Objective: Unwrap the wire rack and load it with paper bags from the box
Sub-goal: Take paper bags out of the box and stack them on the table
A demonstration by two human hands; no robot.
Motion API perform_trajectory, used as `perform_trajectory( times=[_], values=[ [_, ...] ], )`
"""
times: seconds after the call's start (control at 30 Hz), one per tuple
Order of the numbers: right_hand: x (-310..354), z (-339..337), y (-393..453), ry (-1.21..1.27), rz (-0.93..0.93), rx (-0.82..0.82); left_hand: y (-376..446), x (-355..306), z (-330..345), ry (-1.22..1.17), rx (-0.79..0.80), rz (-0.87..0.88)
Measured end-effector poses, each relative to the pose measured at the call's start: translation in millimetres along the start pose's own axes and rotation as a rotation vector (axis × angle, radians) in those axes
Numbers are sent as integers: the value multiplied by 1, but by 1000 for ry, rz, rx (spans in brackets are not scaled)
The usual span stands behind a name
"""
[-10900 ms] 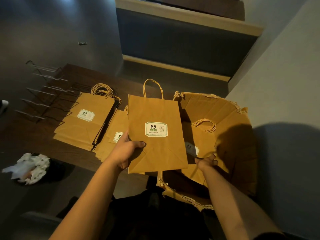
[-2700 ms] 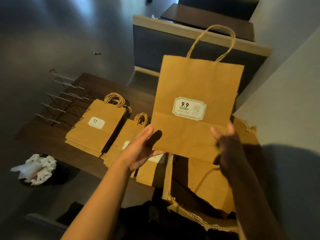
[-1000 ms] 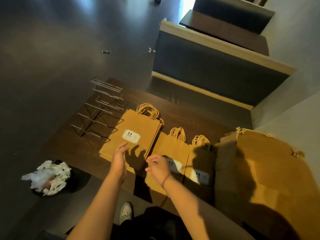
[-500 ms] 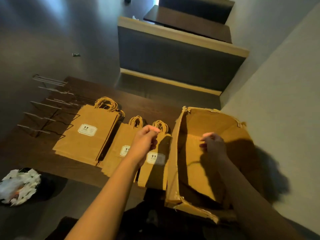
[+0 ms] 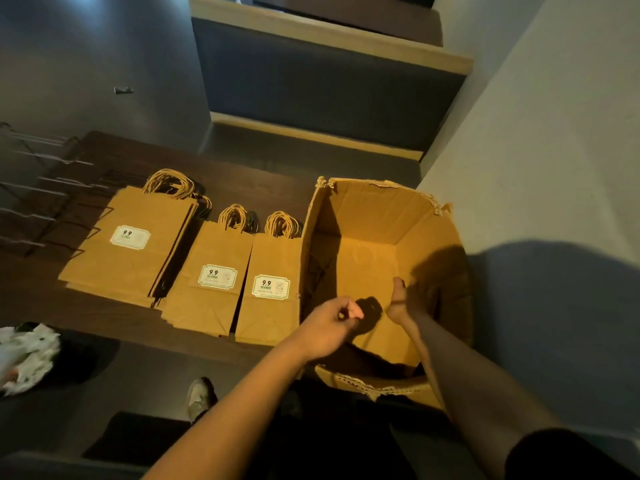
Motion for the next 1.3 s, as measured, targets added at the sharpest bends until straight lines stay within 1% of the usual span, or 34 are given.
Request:
perform_trajectory(
  times=[0.03,0.07,0.1,0.13,0.23,0.27,0.3,0.37,0.4,0.5,0.53,0.57,0.6,0.67,0.7,0.73,0.77,0.8,0.83,0.9,0.97,1.03,1.07,1.1,1.13,1.17,1.2,1.23,1.27,1.3],
  values=[
    [-3,-3,10,-108,21,-28,0,6,7,17,17,-26],
    [-2,-4,18,-170,2,-23,-1,9,11,29,21,-47],
    [0,-6,20,-286,-23,-15,0,11,13,38,12,-61],
    [1,-6,21,-281,-47,-43,1,12,12,40,-4,-67],
    [11,-11,17,-412,-88,-87,5,16,9,-18,-26,-103],
    [16,-16,11,-402,-117,-95,5,17,8,-55,-27,-120],
    [23,-22,9,-397,-102,-48,6,20,7,-97,-25,-137],
    [39,-28,2,-428,-186,7,10,25,7,-175,-29,-169],
    [47,-34,-7,-396,-218,27,12,27,5,-219,-42,-183],
    [75,-69,-41,-169,-331,-60,16,30,-5,-370,-116,-206],
    [85,-90,-65,-56,-407,-155,16,29,-7,-431,-126,-205],
    [89,-109,-85,69,-509,-291,16,25,-8,-505,-122,-208],
    [98,-133,-119,156,-652,-440,15,19,-8,-593,-106,-214],
    [108,-163,-183,250,-862,-643,10,1,-10,-779,-42,-204],
    [116,-168,-214,253,-948,-691,7,-13,-12,-868,1,-175],
    [128,-168,-242,229,-1011,-690,4,-27,-16,-948,53,-128],
    [140,-163,-267,230,-1071,-650,0,-41,-22,-1009,88,-75],
    [151,-152,-286,253,-1127,-555,-6,-54,-32,-1057,82,-25],
    [159,-139,-301,260,-1182,-508,-12,-64,-44,-1075,53,15],
    [173,-117,-331,143,-1301,-570,-21,-81,-59,-1021,30,37],
    [176,-96,-336,84,-1381,-558,-24,-81,-70,-856,-16,-18],
    [175,-86,-331,113,-1390,-514,-22,-72,-82,-717,-70,-40],
    [173,-85,-327,159,-1379,-472,-23,-70,-85,-688,-87,-43],
    [170,-87,-323,250,-1373,-415,-25,-69,-88,-684,-95,-36],
    [166,-96,-317,373,-1368,-400,-28,-71,-92,-688,-114,-15],
    [157,-107,-303,506,-1325,-423,-31,-73,-98,-703,-149,10],
    [145,-121,-281,599,-1231,-481,-35,-74,-106,-716,-195,31],
    [131,-132,-250,648,-1088,-535,-40,-74,-116,-714,-244,54],
    [119,-140,-213,620,-938,-564,-44,-75,-126,-692,-290,70],
    [109,-137,-169,551,-773,-486,-49,-74,-136,-664,-324,83]
  ],
)
Point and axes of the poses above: each hand's wrist, its own y-axis towards the middle knuckle, its own z-axis out of the palm, x = y × z, the point moved 9 cm from there along y, towards the middle knuckle, and after that the axes turned 9 degrees about x, right-handed, at the moved point
